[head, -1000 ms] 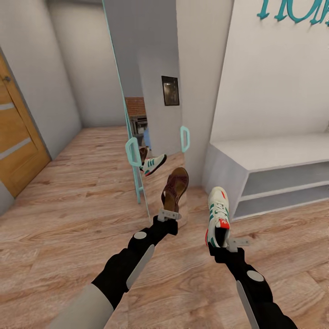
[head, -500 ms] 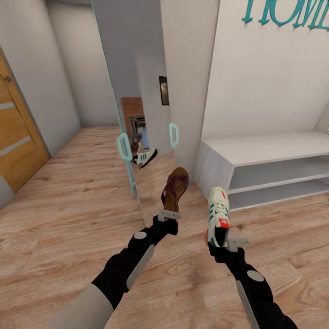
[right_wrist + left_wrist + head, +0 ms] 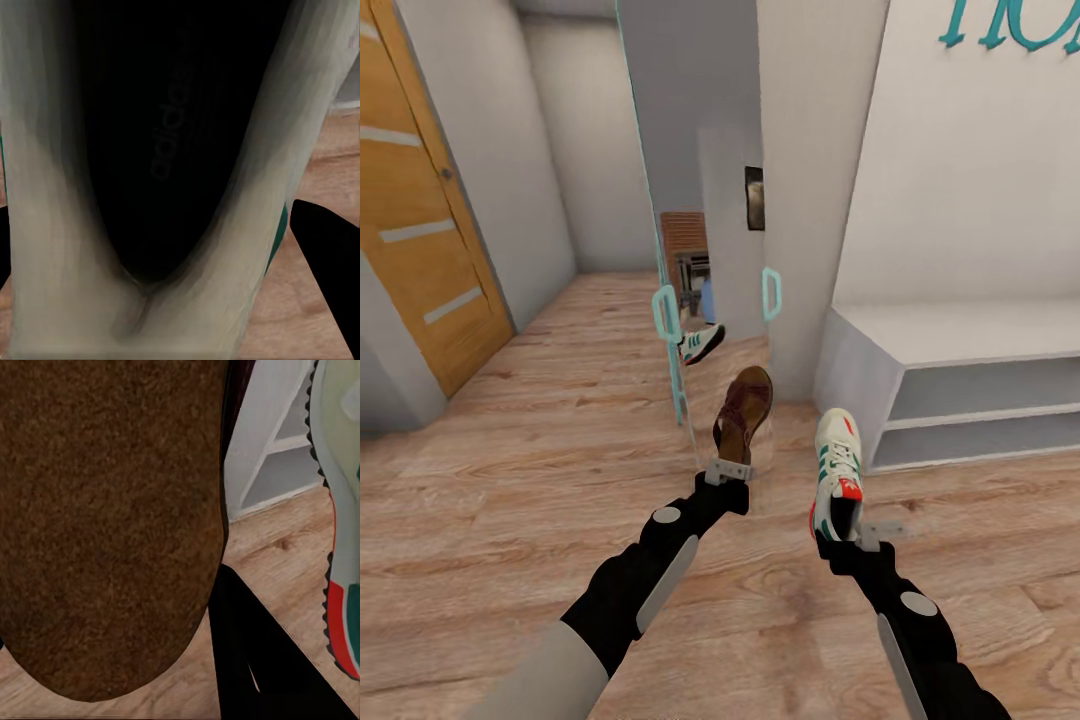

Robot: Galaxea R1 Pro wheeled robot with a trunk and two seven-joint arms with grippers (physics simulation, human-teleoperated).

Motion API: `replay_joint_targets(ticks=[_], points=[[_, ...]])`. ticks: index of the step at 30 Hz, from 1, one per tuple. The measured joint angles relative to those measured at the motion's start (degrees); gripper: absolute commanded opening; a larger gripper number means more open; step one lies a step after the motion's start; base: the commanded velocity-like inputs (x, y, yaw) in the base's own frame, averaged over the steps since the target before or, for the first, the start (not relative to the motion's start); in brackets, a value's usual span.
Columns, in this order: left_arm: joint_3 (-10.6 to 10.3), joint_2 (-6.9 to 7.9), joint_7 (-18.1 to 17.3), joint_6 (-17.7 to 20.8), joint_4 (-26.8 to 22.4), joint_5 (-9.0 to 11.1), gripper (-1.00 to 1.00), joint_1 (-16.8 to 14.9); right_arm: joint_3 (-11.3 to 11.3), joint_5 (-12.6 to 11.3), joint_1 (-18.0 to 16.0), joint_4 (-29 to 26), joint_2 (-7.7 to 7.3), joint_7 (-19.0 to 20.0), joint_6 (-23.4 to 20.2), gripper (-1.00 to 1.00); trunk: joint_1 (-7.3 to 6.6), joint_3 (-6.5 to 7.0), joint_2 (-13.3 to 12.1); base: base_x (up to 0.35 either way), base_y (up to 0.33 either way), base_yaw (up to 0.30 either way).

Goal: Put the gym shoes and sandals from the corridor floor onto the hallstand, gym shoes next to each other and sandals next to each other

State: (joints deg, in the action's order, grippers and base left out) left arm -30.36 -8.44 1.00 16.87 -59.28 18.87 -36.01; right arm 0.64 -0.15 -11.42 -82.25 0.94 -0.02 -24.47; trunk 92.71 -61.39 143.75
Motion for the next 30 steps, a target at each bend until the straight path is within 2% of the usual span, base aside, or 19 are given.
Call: replay_joint_targets(ticks=[16,26,30], points=[[0.0,0.0,0.0,0.0,0.0,0.0,-1.0,0.0,0.0,0.1,0.0,0.1,0.0,0.0,0.0,-1.0,0.0,0.0,0.0,0.0,0.0,0.288],[0.0,-0.01,0.0,0.0,0.0,0.0,-1.0,0.0,0.1,0.0,0.0,0.0,-0.01,0.0,0.0,-1.0,0.0,0.0,0.0,0.0,-0.004,0.033],[0.0,0.0,0.1,0.0,0.0,0.0,-1.0,0.0,0.1,0.0,0.0,0.0,-0.01,0.0,0.0,-1.0,0.0,0.0,0.0,0.0,0.0,0.177]])
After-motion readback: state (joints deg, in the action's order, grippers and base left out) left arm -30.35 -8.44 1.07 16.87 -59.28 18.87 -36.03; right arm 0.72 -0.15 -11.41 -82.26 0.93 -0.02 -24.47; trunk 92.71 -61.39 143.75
